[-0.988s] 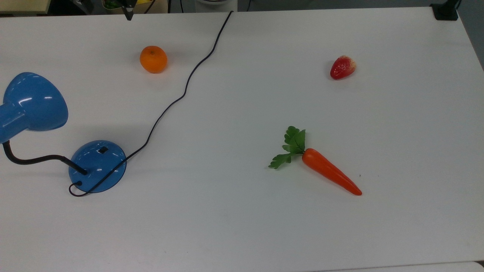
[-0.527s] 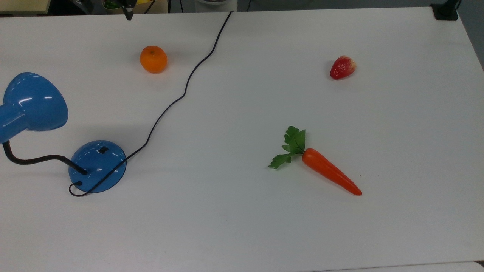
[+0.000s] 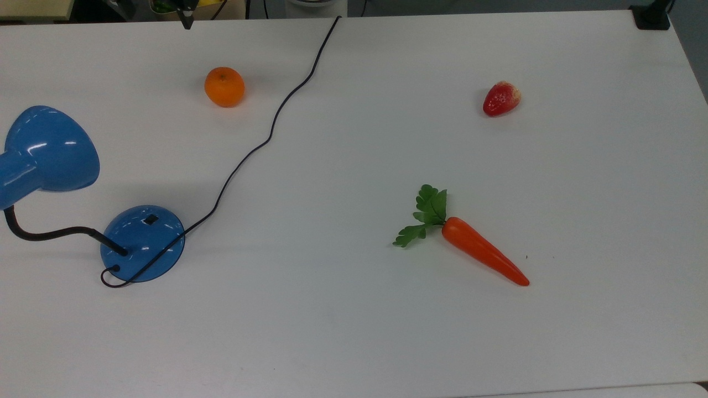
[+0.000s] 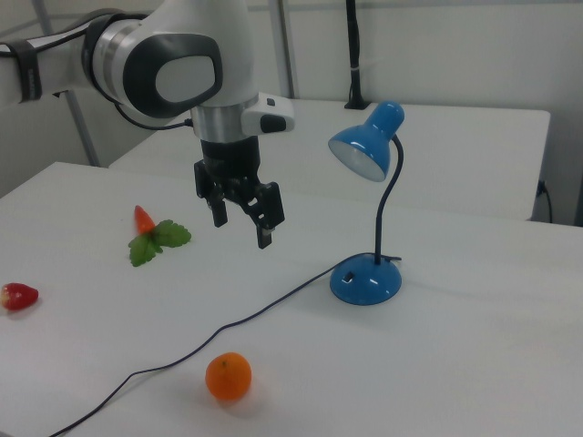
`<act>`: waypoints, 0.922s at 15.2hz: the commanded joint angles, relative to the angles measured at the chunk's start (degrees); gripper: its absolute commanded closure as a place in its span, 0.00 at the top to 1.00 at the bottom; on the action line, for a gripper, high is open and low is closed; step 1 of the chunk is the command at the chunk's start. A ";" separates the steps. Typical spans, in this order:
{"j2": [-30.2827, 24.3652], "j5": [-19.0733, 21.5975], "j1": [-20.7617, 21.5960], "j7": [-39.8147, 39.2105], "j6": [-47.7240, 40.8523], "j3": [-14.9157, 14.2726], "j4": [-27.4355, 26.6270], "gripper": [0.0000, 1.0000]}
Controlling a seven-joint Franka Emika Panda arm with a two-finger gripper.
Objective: Turn on desk lamp
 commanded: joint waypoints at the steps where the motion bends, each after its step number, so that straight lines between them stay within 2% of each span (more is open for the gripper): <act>1: -0.23 0.14 0.05 0.24 -0.05 -0.12 0.46 1.00; 6: 0.21 0.23 -0.22 0.41 0.30 -0.30 0.99 1.00; 9: 0.38 0.23 -0.48 3.31 3.01 -0.39 1.08 0.98; 11: 0.82 0.32 -0.57 4.46 4.34 -0.39 0.99 0.92; 14: 1.26 0.58 -1.53 4.72 6.18 -0.65 0.81 0.73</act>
